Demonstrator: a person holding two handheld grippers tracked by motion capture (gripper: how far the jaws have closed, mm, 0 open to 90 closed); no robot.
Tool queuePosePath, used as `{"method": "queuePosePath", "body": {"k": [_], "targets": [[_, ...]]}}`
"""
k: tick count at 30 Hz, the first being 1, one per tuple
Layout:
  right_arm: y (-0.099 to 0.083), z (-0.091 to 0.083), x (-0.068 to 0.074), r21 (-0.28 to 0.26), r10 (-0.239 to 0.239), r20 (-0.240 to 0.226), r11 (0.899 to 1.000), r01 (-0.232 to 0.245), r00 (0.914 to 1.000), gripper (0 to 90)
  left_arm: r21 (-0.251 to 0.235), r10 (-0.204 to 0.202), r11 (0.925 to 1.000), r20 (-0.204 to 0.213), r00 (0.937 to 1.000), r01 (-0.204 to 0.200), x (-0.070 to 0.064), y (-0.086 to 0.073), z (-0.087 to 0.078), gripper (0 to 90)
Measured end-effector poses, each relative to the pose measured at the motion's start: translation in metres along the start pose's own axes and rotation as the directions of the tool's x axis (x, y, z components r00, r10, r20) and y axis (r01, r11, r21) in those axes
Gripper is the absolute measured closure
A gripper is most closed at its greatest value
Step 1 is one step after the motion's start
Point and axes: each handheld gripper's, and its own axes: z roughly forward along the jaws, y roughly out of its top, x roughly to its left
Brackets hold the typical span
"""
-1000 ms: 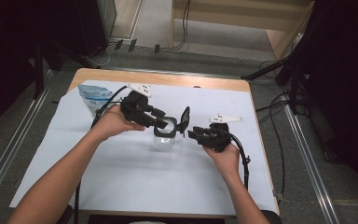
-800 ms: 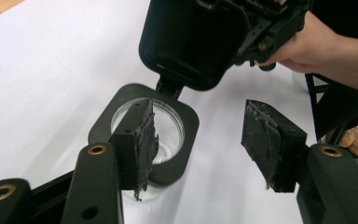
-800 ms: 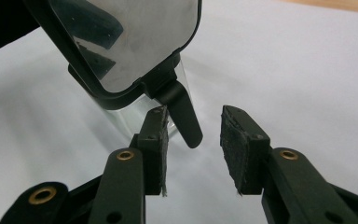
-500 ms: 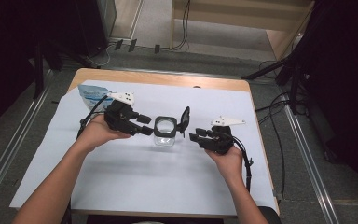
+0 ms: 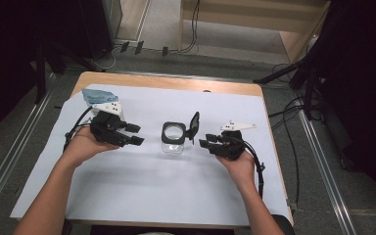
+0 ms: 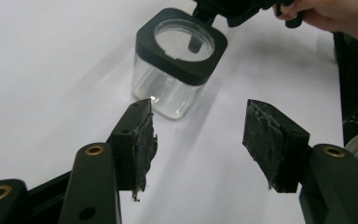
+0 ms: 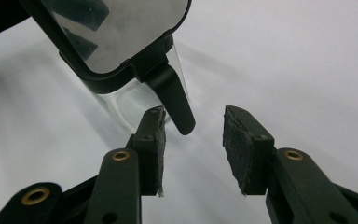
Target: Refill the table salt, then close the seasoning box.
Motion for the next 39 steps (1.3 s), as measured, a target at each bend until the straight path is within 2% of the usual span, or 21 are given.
{"method": "queuePosePath", "body": {"k": [7,14,21,27,30,33,39], "targets": [[0.0,0.001,-0.004,0.009,0.008,-0.001,1.0,-0.008,1.0,60.4,0.002,-0.044,0.999,-0.027,0.9987,0.044,0.01,-0.013,-0.016,42.4],[0.0,0.002,-0.004,0.01,0.001,0.003,1.0,-0.001,1.0,60.5,-0.031,-0.076,0.9967,-0.046,0.9961,0.074,0.016,-0.021,-0.032,42.6],[0.0,0.004,-0.004,0.014,-0.01,0.005,1.0,0.01,0.9999,60.6,-0.046,-0.107,0.9936,-0.085,0.9906,0.103,0.024,-0.031,-0.046,43.0],[0.001,0.006,-0.004,0.021,-0.008,0.001,1.0,0.008,1.0,60.6,-0.071,-0.143,0.9883,-0.123,0.9821,0.135,0.032,-0.042,-0.062,43.4],[0.001,0.008,-0.004,0.026,-0.012,-0.002,1.0,0.013,0.9999,60.6,-0.08,-0.164,0.985,-0.155,0.9742,0.153,0.035,-0.047,-0.07,43.9],[0.001,0.009,-0.003,0.03,-0.016,-0.004,0.999,0.016,0.9999,60.6,-0.092,-0.177,0.9824,-0.171,0.9693,0.163,0.038,-0.05,-0.075,44.3],[0.001,0.009,-0.004,0.031,-0.011,-0.007,0.999,0.011,0.9999,60.6,-0.091,-0.193,0.9797,-0.183,0.964,0.179,0.05,-0.052,-0.083,45.2]]}}
